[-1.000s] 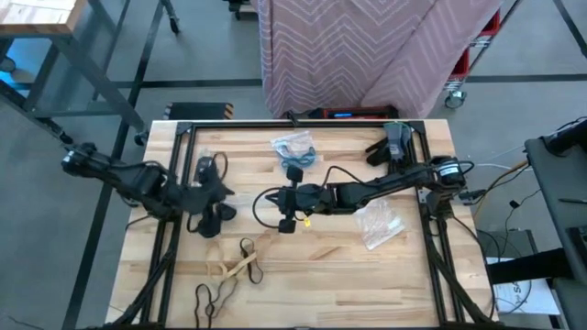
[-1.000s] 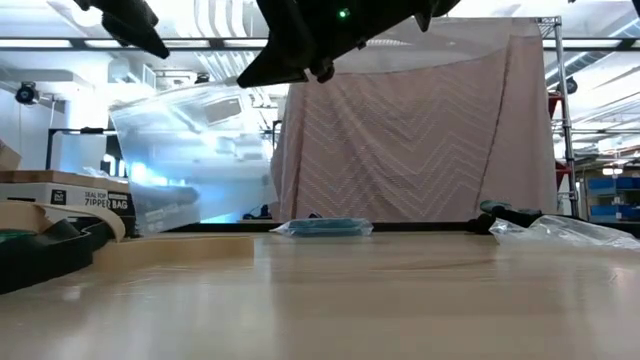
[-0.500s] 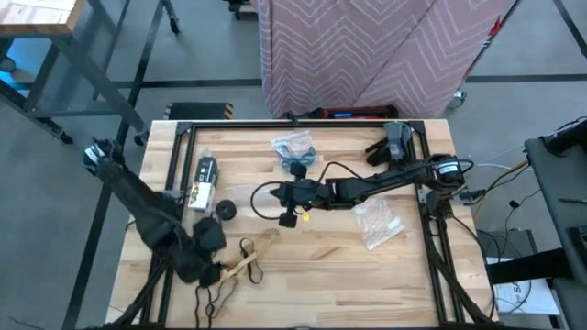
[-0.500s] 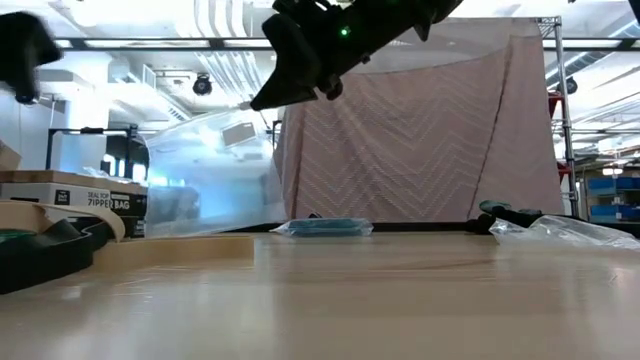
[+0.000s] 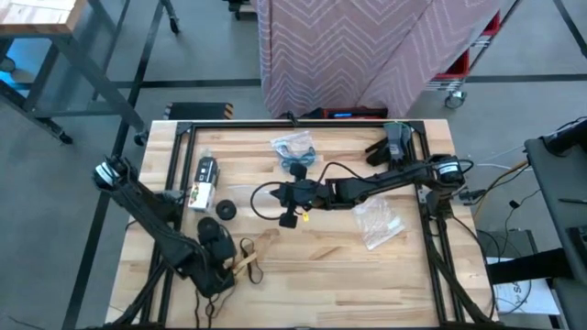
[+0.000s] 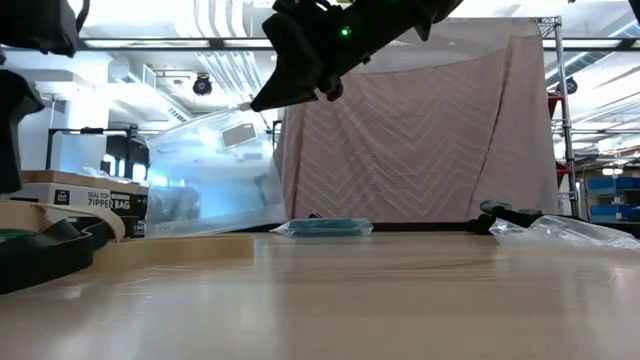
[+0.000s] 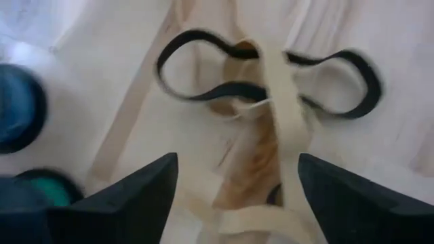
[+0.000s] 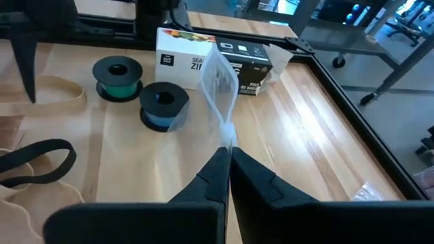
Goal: Sort rubber bands
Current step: Put the brown rubberband into the transparent zip bag
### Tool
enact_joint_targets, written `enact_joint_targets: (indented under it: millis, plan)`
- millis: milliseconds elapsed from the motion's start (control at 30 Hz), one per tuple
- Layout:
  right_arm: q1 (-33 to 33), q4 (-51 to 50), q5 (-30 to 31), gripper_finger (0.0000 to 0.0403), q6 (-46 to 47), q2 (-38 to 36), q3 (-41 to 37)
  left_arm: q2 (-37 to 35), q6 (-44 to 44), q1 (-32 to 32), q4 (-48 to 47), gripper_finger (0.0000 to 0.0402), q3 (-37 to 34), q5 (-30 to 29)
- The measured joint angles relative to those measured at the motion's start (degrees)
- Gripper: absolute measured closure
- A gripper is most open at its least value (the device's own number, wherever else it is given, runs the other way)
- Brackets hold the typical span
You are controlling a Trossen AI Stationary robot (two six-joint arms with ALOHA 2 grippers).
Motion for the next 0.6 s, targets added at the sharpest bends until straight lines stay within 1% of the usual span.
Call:
enact_joint_targets:
  millis: [133,200,400,533,600]
  plan:
    - [0.0,-0.1,0.0,0.0403,0.0,0.0,0.0,-0.8,1.8,0.3,7.7,0.0144,-3.0,-0.2]
    - [0.0,-0.1,-1.1,0.0403,0.0,0.0,0.0,-0.9,1.9,0.5,11.3,0.0156,-4.9,-0.2]
    - [0.0,-0.2,-1.3,0.0403,0.0,0.0,0.0,-0.9,2.3,1.4,20.5,0.0184,-11.2,-0.5]
    - [0.0,-0.6,-1.3,0.0403,0.0,-0.1,0.0,-0.9,7.0,1.6,29.2,0.0203,-14.3,-0.6]
    - [0.0,-1.2,-1.3,0.0403,0.0,-0.1,0.1,-0.9,9.1,1.6,33.6,0.0223,-15.7,-0.3]
